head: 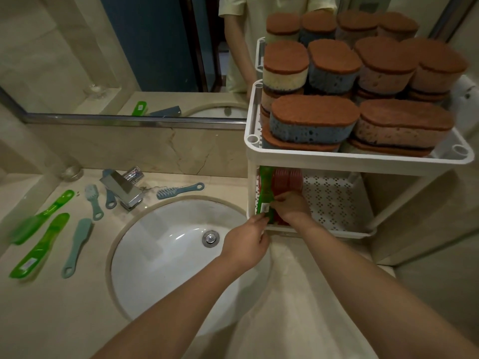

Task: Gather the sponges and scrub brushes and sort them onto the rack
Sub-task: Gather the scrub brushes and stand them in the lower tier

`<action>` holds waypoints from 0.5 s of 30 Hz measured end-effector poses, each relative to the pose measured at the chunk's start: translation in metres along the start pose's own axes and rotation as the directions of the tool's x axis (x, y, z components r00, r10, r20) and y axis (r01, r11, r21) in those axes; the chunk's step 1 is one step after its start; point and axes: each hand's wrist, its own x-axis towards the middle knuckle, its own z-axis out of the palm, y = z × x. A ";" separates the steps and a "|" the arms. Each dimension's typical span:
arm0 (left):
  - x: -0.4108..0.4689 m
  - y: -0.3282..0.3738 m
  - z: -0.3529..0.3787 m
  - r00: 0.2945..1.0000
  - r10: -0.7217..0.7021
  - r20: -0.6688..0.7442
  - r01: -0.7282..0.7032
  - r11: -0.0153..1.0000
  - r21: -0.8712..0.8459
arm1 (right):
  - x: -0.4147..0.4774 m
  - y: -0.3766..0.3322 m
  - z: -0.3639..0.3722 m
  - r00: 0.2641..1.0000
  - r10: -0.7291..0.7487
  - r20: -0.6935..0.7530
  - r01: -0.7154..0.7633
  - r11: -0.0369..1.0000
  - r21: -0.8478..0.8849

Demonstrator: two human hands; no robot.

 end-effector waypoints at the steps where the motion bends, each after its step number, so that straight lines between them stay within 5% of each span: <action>1: 0.000 0.000 0.000 1.000 -0.008 0.001 0.008 1.000 0.006 | -0.002 0.001 -0.002 1.000 -0.012 0.002 0.012 1.000 -0.009; 9: -0.021 0.003 -0.003 0.995 -0.095 -0.032 0.085 0.969 -0.231 | -0.046 0.008 -0.006 0.985 -0.081 -0.151 0.119 0.955 0.270; 15: -0.053 -0.007 -0.009 0.951 -0.293 -0.102 0.183 0.795 -0.578 | -0.093 0.010 0.021 0.981 -0.138 -0.138 0.180 0.910 0.374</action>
